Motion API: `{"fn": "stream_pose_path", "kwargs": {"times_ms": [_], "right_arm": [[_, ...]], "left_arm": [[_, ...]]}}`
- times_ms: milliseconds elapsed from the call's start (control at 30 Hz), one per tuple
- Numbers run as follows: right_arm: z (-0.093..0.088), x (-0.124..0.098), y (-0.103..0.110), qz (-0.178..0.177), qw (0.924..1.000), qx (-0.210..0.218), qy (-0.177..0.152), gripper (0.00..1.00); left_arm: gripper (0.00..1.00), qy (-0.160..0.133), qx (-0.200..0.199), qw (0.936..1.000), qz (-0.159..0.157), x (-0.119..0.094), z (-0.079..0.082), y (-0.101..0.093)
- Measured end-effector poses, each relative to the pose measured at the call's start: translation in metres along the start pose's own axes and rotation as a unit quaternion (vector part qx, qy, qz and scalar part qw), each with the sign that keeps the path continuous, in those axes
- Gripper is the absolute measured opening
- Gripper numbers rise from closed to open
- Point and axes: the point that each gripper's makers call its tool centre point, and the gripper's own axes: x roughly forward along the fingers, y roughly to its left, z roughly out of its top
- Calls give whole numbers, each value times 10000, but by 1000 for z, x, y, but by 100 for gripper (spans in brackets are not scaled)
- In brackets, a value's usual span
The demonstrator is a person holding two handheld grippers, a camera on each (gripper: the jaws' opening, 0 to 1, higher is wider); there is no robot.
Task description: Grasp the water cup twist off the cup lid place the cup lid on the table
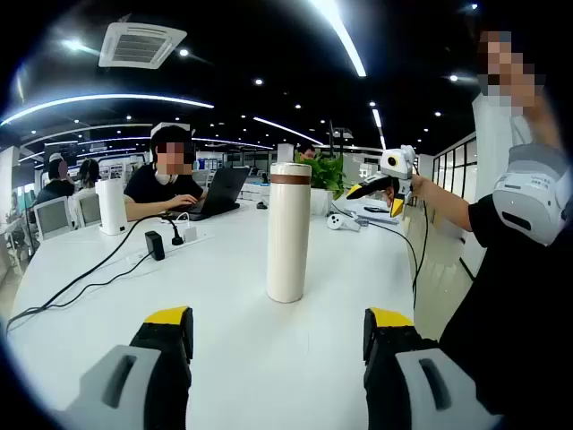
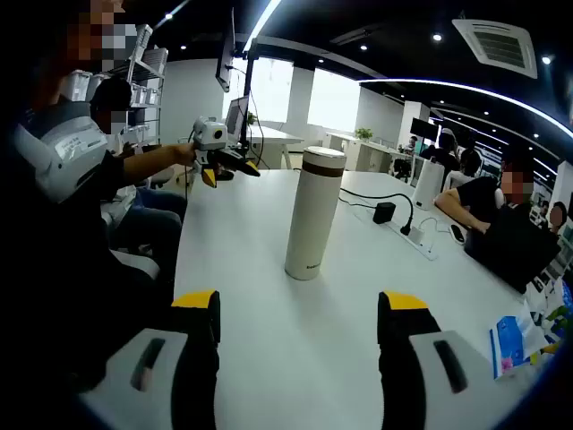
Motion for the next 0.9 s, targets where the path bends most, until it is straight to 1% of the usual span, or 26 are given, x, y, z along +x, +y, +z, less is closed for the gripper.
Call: {"fn": "stream_pose_path", "kwargs": {"times_ms": [167,233,333,533,733,900], "right_arm": [[2,4,2,37,10000,-31,0,73],[3,5,2,45,10000,-38,3,73],[4,7,4,55,10000,-44,-3,72],[3,10,8,93,10000,-29,8,72],[4,9,5,69,10000,-39,-3,71],[3,10,3,55,10000,-45,8,71]], "left_arm": [[76,-122,3,9999,-9,3,2,-1],[76,-53,-66,10000,-20,4,-1,-2],[77,2,-55,10000,-32,6,-4,-4],[77,-13,-84,10000,-47,7,-5,-8],[77,42,-98,9999,-46,9,-10,-10],[77,36,-111,9999,-24,9,-8,-10]]}}
